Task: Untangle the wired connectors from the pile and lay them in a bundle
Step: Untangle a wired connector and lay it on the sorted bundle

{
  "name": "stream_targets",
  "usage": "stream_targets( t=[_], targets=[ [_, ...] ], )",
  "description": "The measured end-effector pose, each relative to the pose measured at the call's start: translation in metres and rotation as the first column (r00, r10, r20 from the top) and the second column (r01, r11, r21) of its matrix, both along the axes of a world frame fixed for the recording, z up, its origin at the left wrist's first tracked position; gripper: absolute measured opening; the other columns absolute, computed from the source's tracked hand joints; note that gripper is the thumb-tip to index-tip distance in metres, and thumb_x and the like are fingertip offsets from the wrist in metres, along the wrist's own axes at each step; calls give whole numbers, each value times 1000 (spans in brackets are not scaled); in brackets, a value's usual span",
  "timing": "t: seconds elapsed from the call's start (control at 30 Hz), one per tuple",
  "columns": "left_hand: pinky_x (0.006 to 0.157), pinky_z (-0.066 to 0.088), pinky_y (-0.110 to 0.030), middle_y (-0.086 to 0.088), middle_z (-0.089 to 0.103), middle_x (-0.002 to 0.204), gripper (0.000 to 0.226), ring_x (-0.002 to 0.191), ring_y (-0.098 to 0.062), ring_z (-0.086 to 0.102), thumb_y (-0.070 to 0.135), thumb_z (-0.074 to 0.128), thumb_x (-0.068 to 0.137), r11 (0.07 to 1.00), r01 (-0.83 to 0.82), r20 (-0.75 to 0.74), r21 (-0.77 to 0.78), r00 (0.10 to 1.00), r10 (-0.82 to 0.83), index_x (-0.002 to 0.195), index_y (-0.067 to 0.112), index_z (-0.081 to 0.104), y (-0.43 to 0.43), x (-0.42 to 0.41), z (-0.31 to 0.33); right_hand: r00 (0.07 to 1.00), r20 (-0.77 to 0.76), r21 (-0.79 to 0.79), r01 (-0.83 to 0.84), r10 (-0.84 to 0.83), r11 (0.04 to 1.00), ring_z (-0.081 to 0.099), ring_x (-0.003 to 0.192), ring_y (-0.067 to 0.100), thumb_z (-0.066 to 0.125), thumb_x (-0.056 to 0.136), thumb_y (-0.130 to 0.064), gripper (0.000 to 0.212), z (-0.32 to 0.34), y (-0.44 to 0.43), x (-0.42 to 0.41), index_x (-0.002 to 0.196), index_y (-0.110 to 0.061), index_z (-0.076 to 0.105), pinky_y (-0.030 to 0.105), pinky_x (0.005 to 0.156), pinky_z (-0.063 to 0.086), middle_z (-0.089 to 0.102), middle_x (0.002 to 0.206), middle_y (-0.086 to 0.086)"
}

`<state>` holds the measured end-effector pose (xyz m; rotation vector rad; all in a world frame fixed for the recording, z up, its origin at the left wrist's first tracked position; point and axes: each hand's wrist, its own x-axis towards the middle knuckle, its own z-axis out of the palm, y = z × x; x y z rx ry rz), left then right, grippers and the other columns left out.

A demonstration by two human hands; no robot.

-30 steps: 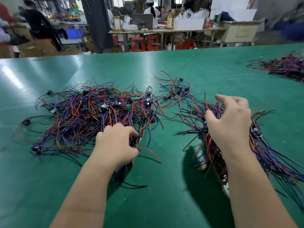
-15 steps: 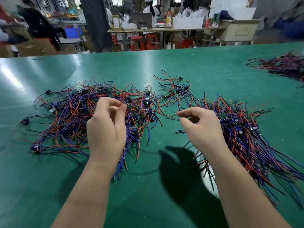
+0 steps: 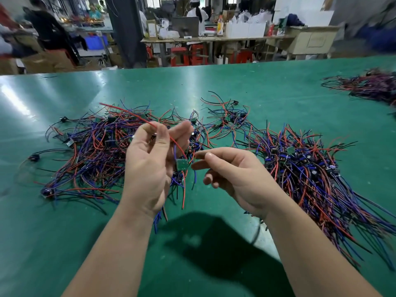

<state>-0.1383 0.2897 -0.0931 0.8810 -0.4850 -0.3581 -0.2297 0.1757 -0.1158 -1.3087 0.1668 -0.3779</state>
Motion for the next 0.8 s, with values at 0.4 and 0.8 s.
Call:
stream_targets(
  t=[0.4, 0.8],
  targets=[
    [101, 45, -46, -11, 72, 104, 25, 107, -26, 66, 41, 68, 74, 985, -68, 187, 161, 982, 37, 81, 22, 54, -10, -7, -21, 985, 61, -444, 174, -164, 879, 59, 77, 3, 87, 62, -16, 37, -9, 11, 4, 88, -26, 63, 23, 67, 46, 67, 81, -15],
    [105, 34, -14, -13, 42, 144, 64, 127, -5, 48, -4, 35, 89, 850, -446, 741, 282, 664, 103, 144, 27, 23, -12, -8, -32, 942, 29, -418, 315, -334, 852, 55, 51, 10, 78, 76, -13, 16, -7, 3, 3, 77, -24, 66, 40, 57, 55, 62, 62, -9]
  ],
)
